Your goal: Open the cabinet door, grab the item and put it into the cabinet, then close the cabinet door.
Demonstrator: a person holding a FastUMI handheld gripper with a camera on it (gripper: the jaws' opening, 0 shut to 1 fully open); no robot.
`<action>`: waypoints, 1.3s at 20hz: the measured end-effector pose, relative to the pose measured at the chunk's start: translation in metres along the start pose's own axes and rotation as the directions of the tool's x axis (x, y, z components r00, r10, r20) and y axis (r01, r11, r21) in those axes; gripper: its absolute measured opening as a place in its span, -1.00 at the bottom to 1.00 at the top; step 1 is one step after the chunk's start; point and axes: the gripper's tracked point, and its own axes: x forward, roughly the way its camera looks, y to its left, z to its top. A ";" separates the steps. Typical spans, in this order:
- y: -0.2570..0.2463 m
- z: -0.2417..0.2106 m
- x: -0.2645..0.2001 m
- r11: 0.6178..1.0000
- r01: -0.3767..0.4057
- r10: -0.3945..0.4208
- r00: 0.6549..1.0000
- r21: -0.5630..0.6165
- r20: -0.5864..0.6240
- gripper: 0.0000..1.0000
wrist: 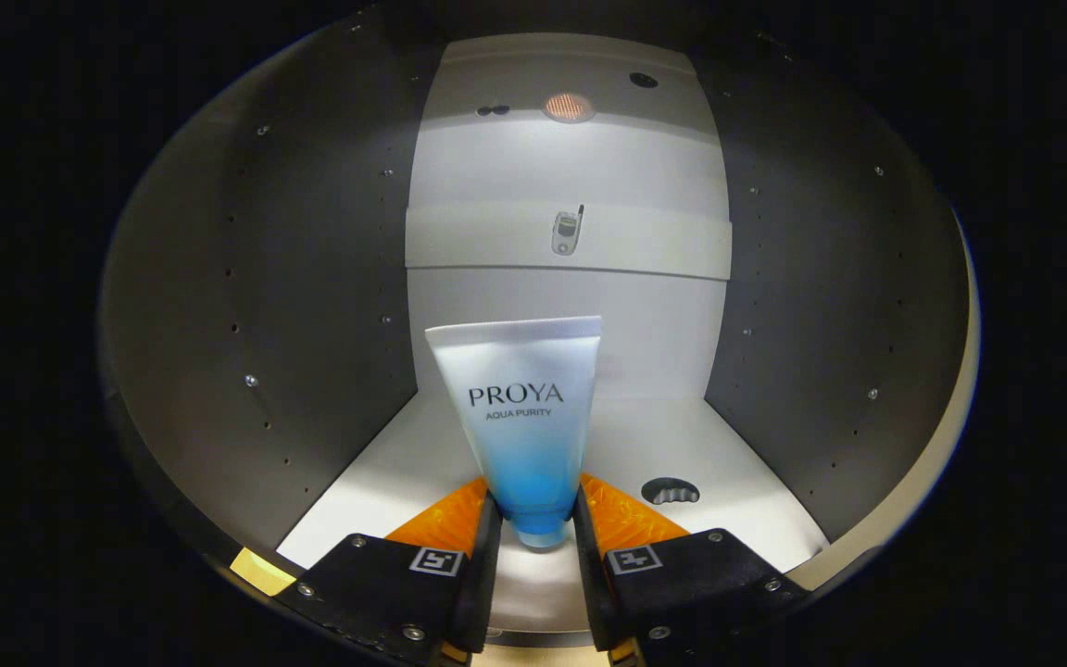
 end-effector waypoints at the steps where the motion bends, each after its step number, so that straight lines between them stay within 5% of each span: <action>1: -0.001 -0.004 0.002 1.000 0.001 -0.001 1.000 0.007 -0.005 -0.16; 7: -0.011 -0.016 0.001 1.000 0.022 -0.022 1.000 0.010 -0.006 -0.08; 12: -0.007 -0.018 -0.004 1.000 0.007 -0.007 1.000 0.017 -0.008 0.62; 16: -0.006 0.000 -0.032 1.000 0.007 -0.008 0.999 0.029 0.042 0.86; 26: 0.008 0.005 -0.184 0.995 -0.036 0.026 0.993 0.089 0.113 0.87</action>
